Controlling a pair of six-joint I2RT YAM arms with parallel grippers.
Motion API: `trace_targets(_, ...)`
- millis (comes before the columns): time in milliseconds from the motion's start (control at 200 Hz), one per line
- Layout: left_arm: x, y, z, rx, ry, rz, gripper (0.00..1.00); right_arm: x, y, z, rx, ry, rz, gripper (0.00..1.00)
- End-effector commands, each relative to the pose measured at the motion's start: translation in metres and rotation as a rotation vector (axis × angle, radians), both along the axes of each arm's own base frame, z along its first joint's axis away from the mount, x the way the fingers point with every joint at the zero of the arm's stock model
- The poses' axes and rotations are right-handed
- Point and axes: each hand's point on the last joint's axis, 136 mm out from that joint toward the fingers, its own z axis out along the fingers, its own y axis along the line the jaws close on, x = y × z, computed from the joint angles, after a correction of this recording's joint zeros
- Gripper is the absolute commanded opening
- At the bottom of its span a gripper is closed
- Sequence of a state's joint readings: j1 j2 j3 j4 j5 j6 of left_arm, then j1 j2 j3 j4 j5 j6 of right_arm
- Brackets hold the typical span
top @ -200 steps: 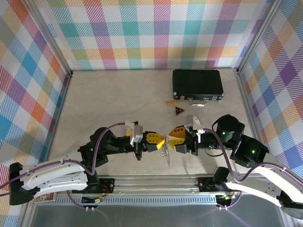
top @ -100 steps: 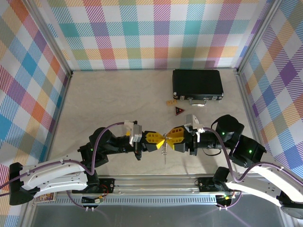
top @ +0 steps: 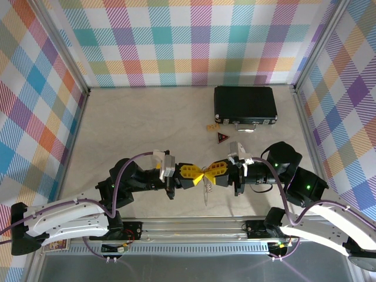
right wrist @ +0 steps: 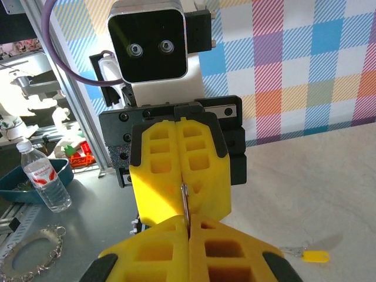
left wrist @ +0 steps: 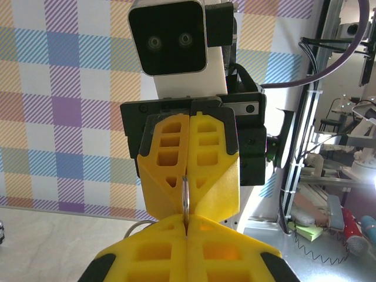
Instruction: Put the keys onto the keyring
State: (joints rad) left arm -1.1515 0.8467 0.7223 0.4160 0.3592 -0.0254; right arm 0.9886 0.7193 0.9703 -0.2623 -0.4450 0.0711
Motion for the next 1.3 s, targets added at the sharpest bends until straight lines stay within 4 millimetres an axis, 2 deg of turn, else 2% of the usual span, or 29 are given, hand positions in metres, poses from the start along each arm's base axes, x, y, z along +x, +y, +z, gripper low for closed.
trace_targets(0,-0.005,0.002,0.006,0.019,-0.038,-0.004,0.0,-0.003,0.003,0.003,0.01,-0.023,0.024,0.0)
trace_targets(35,-0.003,0.003,0.002,0.055,-0.042,0.009,0.0,-0.002,0.002,0.001,-0.013,-0.025,0.015,0.0)
trace_targets(155,0.007,0.01,-0.01,0.191,-0.059,0.089,0.22,0.009,-0.005,-0.01,-0.12,-0.058,-0.054,0.0)
trace_targets(230,0.015,0.015,-0.017,0.275,-0.066,0.138,0.28,0.015,-0.009,-0.018,-0.192,-0.069,-0.089,0.0)
trace_targets(355,0.021,0.016,-0.028,0.392,-0.075,0.165,0.27,0.023,-0.006,-0.028,-0.284,-0.112,-0.09,0.0)
trace_targets(425,0.02,0.015,-0.025,0.405,-0.084,0.156,0.25,0.024,-0.003,-0.03,-0.301,-0.128,-0.082,0.0)
trace_targets(445,0.02,0.016,-0.031,0.435,-0.076,0.152,0.25,0.025,-0.002,-0.029,-0.301,-0.132,-0.08,0.0)
trace_targets(495,0.02,0.016,-0.031,0.447,-0.08,0.15,0.24,0.025,-0.001,-0.028,-0.301,-0.141,-0.074,0.0)
trace_targets(1105,0.021,0.016,-0.027,0.463,-0.115,0.157,0.26,0.011,0.007,-0.034,-0.313,-0.139,0.02,0.0)
trace_targets(1295,0.021,0.012,-0.031,0.471,-0.112,0.146,0.23,0.01,0.008,-0.034,-0.314,-0.141,0.025,0.0)
